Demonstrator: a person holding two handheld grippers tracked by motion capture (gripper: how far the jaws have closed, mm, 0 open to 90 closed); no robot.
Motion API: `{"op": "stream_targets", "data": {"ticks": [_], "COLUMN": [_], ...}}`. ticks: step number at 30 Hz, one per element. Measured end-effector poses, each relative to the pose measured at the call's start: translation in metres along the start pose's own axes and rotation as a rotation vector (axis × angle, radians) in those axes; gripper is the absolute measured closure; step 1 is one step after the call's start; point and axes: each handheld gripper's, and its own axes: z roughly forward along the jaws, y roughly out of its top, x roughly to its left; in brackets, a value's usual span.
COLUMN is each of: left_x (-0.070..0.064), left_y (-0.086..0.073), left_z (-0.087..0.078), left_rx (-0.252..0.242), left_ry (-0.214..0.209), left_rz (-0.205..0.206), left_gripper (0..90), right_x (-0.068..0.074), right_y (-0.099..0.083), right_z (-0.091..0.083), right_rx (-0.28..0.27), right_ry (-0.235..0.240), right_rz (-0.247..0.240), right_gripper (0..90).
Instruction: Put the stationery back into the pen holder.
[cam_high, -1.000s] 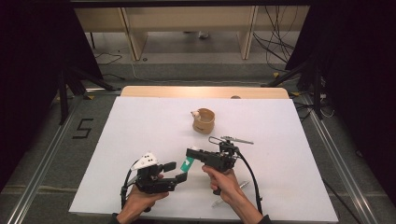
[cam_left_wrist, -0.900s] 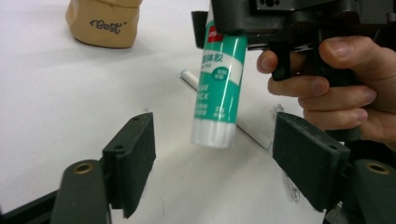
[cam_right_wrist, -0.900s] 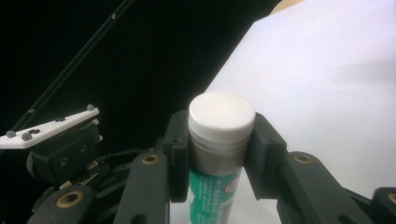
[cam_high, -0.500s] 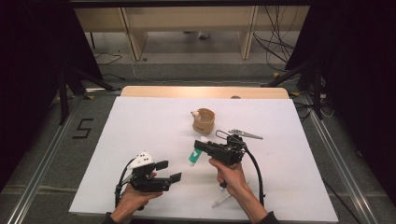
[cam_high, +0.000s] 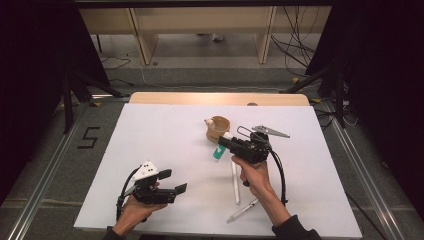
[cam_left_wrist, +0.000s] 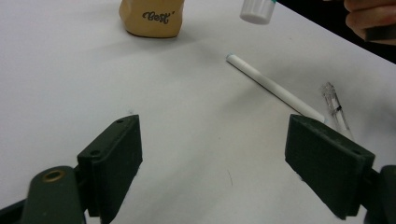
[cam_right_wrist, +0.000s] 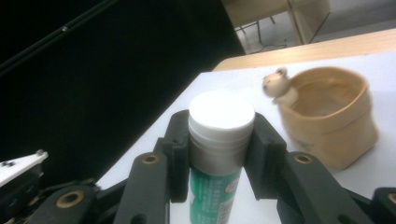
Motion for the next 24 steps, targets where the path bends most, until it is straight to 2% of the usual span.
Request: {"op": "stream_targets", "data": {"ticks": [5, 15, 24], "left_x": [0.003, 0.005, 0.004], "left_y": [-0.002, -0.005, -0.005], "left_z": [-0.001, -0.002, -0.003], "left_rx": [0.000, -0.007, -0.010], "left_ry": [0.023, 0.034, 0.032], "left_rz": [0.040, 0.047, 0.056], "left_gripper": [18.0, 17.1, 16.4], "right_x": [-0.005, -0.015, -0.026], "right_y": [0.012, 0.040, 0.059], "right_z": [0.003, 0.013, 0.026], "right_rx": [-0.017, -0.052, -0.057], "right_ry": [-0.045, -0.121, -0.165], "right_rz": [-0.035, -0.080, -0.065], "right_gripper": [65.6, 65.6, 65.5]}}
